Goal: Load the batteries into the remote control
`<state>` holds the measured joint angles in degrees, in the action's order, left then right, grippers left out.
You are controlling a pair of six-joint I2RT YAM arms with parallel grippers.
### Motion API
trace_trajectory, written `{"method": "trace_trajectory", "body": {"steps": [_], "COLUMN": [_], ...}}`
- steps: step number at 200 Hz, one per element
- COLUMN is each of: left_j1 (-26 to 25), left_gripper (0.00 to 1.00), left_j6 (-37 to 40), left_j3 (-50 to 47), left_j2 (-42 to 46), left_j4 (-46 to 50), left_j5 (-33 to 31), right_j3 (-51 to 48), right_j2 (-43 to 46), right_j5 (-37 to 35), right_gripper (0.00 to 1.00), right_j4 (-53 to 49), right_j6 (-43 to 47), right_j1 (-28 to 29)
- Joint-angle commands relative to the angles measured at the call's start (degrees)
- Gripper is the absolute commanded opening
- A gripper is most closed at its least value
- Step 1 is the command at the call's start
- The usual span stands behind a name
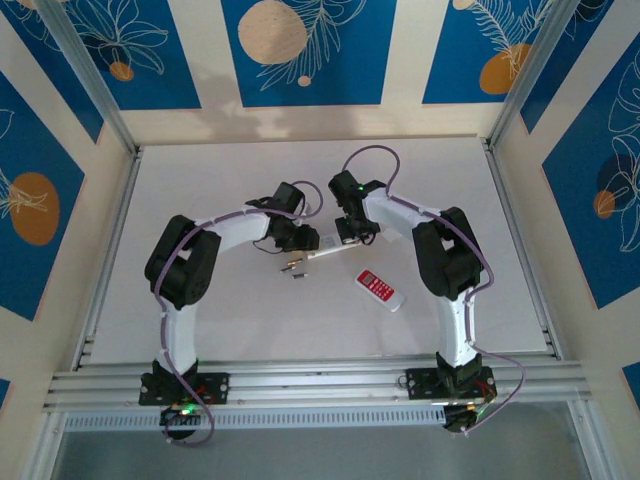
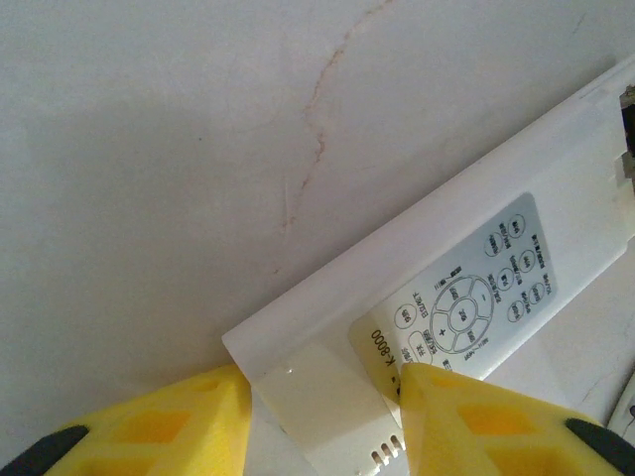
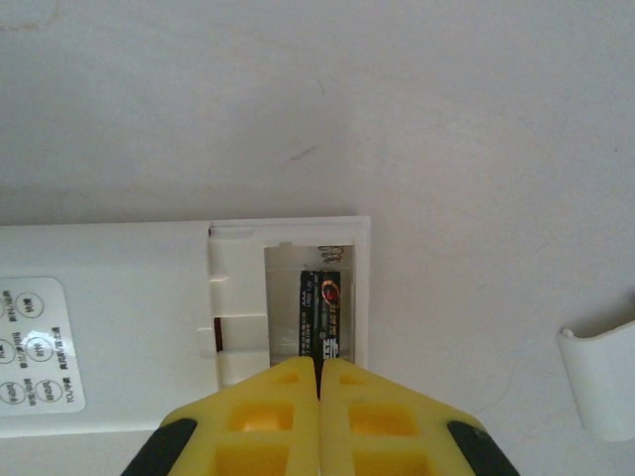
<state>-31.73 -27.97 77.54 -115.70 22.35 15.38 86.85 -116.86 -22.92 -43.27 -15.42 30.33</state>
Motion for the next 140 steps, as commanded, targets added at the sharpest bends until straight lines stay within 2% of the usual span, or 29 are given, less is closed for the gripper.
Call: {"method": "trace_trajectory", "body": {"steps": [1, 86, 100, 119, 140], "left_j1": [0.4, 0.4, 0.5, 0.5, 0.5], "left_gripper": [0.43, 0.42, 0.42, 0.42, 0.42], "left_j6": [1.7, 1.6, 1.6, 1.5, 1.4], "left_j3": [0.2, 0.3, 0.2, 0.4, 0.6], "left_j2": [-3.0, -2.7, -2.6, -2.8, -2.6], "left_j4": [2.9, 3.0, 2.9, 2.8, 2.8], "left_j5": [-3.5, -3.3, -3.0, -2.6, -2.7], "right_j3": [-0.2, -0.4, -0.5, -0.5, -0.4], "right_j2": [2.3, 2.3, 3.0, 3.5, 2.8], "right_j5": [-1.7, -1.2, 1.1, 5.7, 7.8], "right_gripper": [0.08, 0.08, 0.12, 0.25, 0.28], "right_j4": [4.0, 2.8, 2.2, 1.1, -0.4], "right_j6": [1.0, 1.1, 0.9, -0.3, -1.9], "right_j1": [0.5, -0.1, -0.1, -0.4, -1.1]}}
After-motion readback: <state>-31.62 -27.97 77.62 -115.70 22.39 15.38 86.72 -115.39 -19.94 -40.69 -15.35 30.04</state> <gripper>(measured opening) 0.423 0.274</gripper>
